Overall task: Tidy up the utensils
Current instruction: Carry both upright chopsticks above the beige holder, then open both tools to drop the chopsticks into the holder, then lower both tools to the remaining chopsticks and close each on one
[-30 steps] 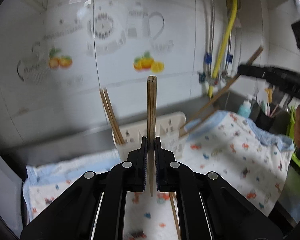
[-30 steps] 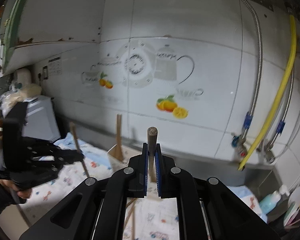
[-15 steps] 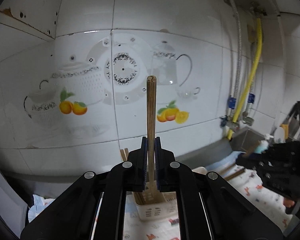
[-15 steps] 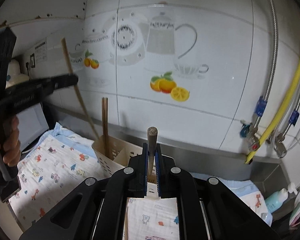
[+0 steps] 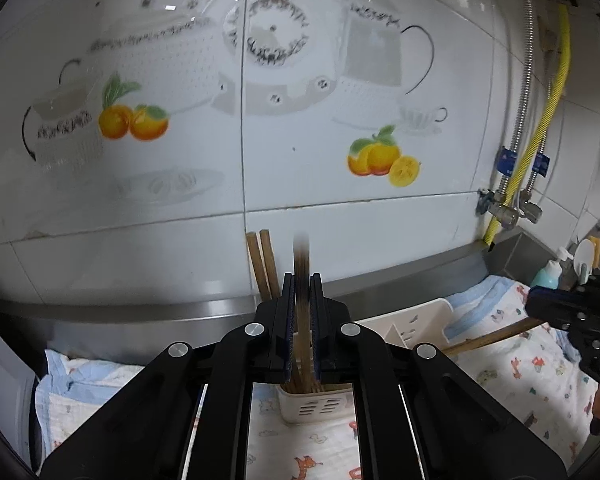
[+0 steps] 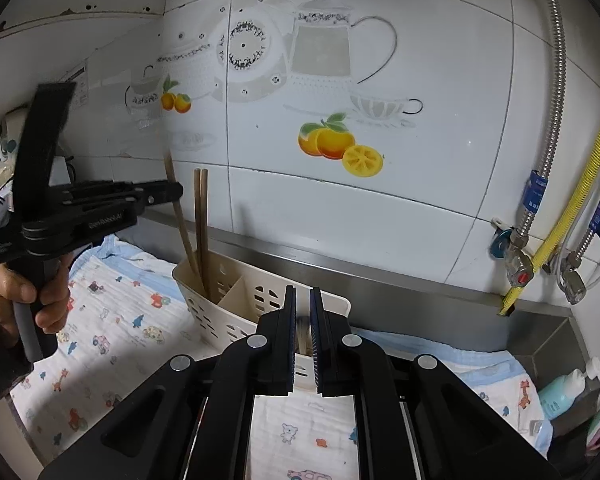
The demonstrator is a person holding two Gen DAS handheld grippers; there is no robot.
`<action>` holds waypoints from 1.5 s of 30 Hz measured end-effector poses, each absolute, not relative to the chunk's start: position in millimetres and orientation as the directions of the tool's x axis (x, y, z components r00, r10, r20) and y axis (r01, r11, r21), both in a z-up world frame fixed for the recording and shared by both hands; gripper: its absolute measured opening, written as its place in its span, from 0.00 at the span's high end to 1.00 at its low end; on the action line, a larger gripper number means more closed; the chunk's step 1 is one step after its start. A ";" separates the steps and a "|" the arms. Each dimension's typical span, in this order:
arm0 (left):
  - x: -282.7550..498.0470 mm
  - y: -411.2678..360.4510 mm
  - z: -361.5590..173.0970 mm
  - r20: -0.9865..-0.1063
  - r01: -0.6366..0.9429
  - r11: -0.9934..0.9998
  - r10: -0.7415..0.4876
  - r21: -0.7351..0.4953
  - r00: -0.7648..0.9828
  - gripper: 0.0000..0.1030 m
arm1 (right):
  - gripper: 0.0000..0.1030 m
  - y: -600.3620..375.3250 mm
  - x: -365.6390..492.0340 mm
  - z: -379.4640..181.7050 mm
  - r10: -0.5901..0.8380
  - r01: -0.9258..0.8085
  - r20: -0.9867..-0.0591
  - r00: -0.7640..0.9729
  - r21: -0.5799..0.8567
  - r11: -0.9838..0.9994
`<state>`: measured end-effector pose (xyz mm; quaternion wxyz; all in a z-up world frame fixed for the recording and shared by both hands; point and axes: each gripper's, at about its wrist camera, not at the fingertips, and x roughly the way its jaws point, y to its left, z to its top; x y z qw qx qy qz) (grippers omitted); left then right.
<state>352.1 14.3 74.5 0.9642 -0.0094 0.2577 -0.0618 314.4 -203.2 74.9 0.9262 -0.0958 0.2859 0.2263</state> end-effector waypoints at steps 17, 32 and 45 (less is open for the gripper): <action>268.4 13.4 95.9 -0.416 0.142 0.989 -0.150 -0.051 0.897 0.63 | 0.55 -243.6 233.4 71.9 0.380 -0.443 -0.502 0.777 -0.007 0.896; 184.3 3.7 -23.0 -0.585 0.142 0.988 -0.153 -0.066 0.796 0.31 | 0.19 -254.7 163.4 -38.2 0.335 -0.436 -0.637 0.695 -0.002 0.900; 168.3 -3.2 -84.7 -0.686 0.121 0.991 -0.123 -0.052 0.717 0.20 | 0.16 -253.3 150.5 -92.8 0.370 -0.459 -0.711 0.598 0.075 0.885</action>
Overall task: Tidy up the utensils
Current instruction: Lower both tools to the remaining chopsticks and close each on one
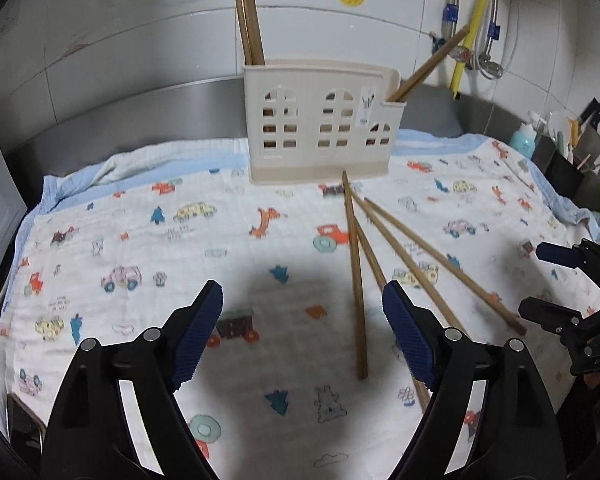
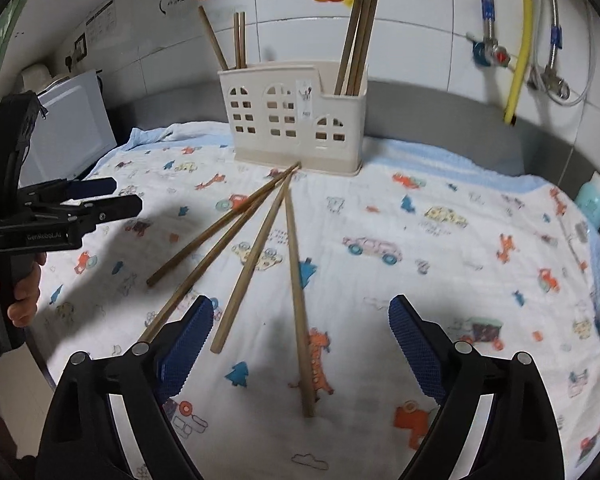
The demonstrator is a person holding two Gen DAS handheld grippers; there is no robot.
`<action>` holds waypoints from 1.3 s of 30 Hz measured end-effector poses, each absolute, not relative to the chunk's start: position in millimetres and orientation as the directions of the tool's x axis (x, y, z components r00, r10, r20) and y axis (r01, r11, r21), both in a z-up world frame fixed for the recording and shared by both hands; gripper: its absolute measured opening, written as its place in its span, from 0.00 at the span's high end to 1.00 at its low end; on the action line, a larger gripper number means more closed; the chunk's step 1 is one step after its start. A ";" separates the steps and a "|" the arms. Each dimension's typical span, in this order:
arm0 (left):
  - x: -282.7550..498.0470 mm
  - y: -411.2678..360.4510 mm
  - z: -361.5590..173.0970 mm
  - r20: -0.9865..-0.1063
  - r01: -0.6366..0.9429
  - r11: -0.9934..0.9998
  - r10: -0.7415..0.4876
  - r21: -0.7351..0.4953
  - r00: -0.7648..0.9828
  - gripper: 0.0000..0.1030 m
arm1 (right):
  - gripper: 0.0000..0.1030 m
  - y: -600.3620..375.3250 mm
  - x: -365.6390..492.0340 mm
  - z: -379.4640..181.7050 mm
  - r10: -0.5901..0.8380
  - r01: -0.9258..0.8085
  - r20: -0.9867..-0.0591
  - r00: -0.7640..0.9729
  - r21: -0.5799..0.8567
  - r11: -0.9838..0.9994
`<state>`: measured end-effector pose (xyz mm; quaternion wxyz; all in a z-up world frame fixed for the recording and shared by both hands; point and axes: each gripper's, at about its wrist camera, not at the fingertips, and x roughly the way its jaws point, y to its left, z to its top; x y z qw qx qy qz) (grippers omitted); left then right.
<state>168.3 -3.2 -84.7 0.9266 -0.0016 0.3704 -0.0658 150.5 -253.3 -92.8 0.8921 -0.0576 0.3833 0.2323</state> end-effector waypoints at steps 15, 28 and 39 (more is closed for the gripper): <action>168.8 0.0 -102.1 -0.717 0.098 0.994 -0.109 -0.058 0.688 0.16 | 0.54 -244.4 162.0 -115.3 0.388 -0.472 -0.761 0.519 0.124 0.873; 167.0 -16.3 -102.6 -0.713 0.158 0.986 -0.148 -0.054 0.686 0.17 | 0.78 -243.4 168.2 -128.0 0.377 -0.460 -0.786 0.491 0.134 0.878; 178.8 -40.0 -112.1 -0.733 0.234 0.971 -0.193 -0.047 0.653 0.48 | 0.92 -245.5 172.0 -130.9 0.354 -0.454 -0.793 0.495 0.111 0.884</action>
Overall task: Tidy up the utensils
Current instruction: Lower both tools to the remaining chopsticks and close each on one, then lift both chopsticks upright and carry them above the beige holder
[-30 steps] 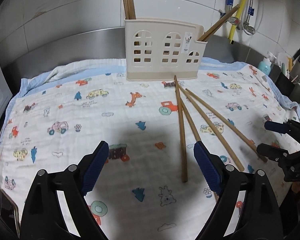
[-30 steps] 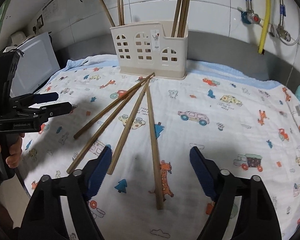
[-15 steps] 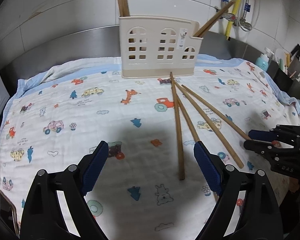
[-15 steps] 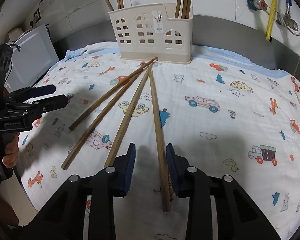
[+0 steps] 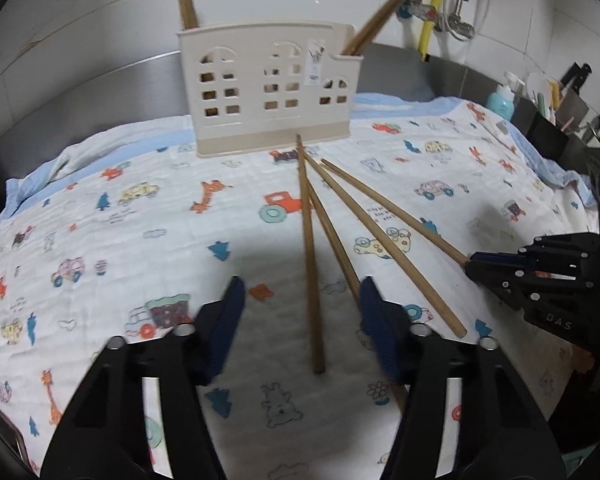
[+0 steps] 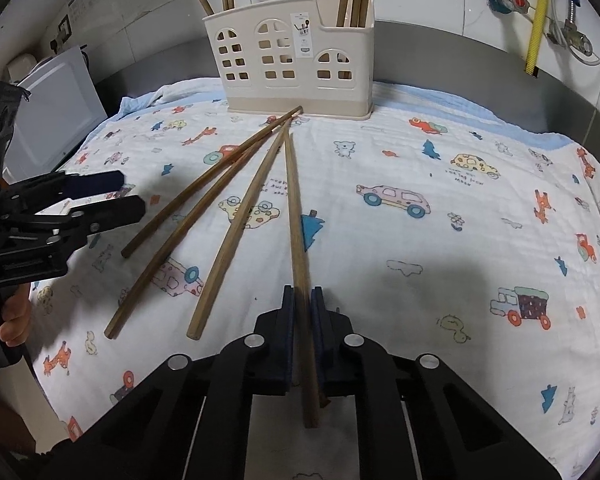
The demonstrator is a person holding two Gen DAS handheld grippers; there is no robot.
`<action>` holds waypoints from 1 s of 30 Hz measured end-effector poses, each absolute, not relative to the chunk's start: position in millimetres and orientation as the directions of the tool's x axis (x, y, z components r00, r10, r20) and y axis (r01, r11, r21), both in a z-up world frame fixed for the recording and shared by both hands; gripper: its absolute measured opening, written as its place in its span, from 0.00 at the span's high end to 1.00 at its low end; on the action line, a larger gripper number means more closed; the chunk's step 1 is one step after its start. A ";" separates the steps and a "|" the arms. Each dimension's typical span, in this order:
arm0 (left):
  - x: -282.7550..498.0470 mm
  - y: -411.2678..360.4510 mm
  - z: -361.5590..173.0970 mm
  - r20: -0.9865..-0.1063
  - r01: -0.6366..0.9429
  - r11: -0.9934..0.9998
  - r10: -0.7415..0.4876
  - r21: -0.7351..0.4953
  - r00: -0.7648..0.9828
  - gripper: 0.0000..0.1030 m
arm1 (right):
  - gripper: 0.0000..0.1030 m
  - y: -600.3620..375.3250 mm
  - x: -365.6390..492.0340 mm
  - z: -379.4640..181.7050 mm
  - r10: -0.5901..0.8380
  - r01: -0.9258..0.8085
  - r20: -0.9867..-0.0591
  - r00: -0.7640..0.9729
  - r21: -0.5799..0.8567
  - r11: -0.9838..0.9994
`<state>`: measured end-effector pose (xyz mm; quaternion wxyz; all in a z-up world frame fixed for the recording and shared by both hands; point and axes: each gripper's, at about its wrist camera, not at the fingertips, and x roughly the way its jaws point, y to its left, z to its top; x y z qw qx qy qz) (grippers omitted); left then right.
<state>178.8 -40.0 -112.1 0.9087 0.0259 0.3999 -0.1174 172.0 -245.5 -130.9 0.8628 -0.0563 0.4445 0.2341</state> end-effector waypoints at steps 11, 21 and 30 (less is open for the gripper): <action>201.5 -46.0 -128.1 -0.766 0.250 0.964 -0.228 -0.091 0.601 0.79 | 0.92 -244.3 171.0 -131.3 0.347 -0.458 -0.792 0.502 0.096 0.884; 207.7 -47.8 -134.5 -0.780 0.234 0.968 -0.213 -0.088 0.588 0.87 | 0.92 -243.5 169.8 -131.6 0.343 -0.461 -0.792 0.505 0.088 0.883; 210.2 -49.6 -131.7 -0.795 0.200 0.977 -0.178 -0.073 0.581 0.95 | 0.93 -242.4 169.8 -131.7 0.335 -0.463 -0.791 0.512 0.075 0.883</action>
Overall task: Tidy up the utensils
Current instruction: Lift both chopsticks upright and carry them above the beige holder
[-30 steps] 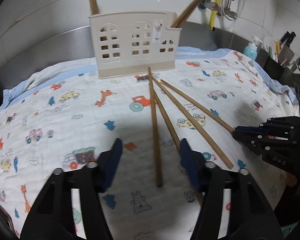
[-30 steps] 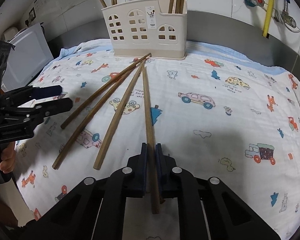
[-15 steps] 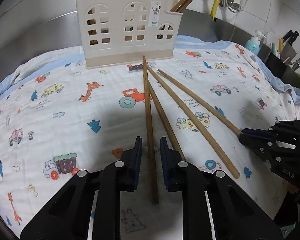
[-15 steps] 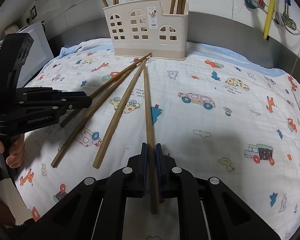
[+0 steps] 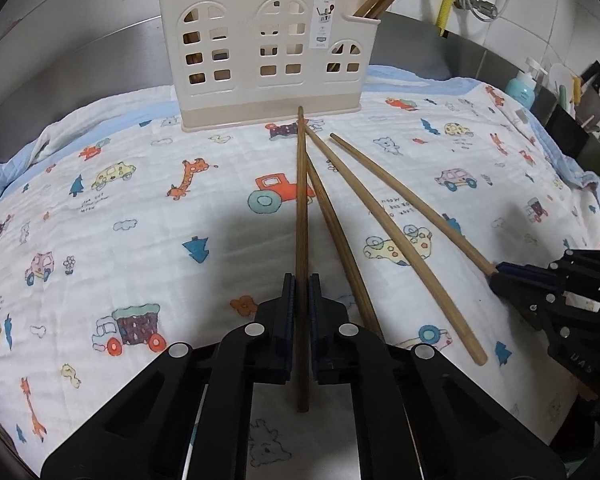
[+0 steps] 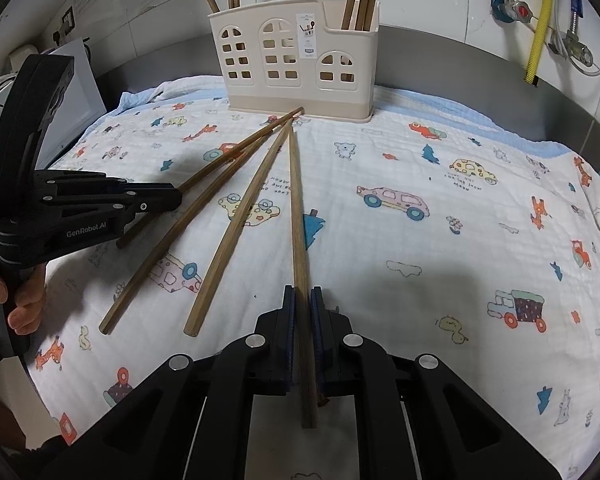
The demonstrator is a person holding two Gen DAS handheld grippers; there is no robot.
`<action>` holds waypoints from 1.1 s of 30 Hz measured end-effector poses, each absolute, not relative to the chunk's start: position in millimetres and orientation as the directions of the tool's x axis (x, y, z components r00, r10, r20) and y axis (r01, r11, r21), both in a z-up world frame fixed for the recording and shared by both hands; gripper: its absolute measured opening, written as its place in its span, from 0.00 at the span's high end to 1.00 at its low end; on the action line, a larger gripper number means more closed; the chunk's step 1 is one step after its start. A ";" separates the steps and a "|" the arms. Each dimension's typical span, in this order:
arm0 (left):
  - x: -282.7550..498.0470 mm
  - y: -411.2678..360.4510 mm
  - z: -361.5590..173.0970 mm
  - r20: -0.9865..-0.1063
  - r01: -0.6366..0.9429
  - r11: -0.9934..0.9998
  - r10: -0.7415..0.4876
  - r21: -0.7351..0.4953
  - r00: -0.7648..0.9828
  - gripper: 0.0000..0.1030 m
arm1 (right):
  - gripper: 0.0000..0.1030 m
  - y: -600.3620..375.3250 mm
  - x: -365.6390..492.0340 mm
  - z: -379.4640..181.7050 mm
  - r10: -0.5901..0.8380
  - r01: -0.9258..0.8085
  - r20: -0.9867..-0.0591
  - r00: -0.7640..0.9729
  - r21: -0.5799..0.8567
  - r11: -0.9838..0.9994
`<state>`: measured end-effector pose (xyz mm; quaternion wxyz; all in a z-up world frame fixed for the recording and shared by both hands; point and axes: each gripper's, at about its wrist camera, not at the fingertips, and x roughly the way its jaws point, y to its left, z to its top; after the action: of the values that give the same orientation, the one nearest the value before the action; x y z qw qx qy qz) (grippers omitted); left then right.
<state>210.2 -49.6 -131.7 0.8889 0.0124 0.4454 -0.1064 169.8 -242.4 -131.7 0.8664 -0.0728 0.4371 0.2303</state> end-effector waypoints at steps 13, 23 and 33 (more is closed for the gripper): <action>187.9 -37.7 -78.5 -0.679 0.242 0.963 -0.257 -0.120 0.687 0.95 | 0.93 -246.6 161.8 -78.9 0.372 -0.458 -0.698 0.612 0.071 0.886; 176.2 -31.5 -36.9 -0.596 0.292 0.944 -0.323 -0.152 0.736 0.95 | 0.93 -239.1 165.3 -16.2 0.419 -0.487 -0.597 0.684 0.054 0.872; 196.2 -27.8 -3.5 -0.578 0.304 0.945 -0.314 -0.119 0.753 0.95 | 0.93 -226.1 196.2 45.9 0.439 -0.521 -0.560 0.703 0.016 0.853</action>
<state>196.2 -27.8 -3.5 0.9361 -0.0086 0.3104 -0.1651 196.2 -226.1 45.9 0.9199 -0.0719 0.2838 0.2610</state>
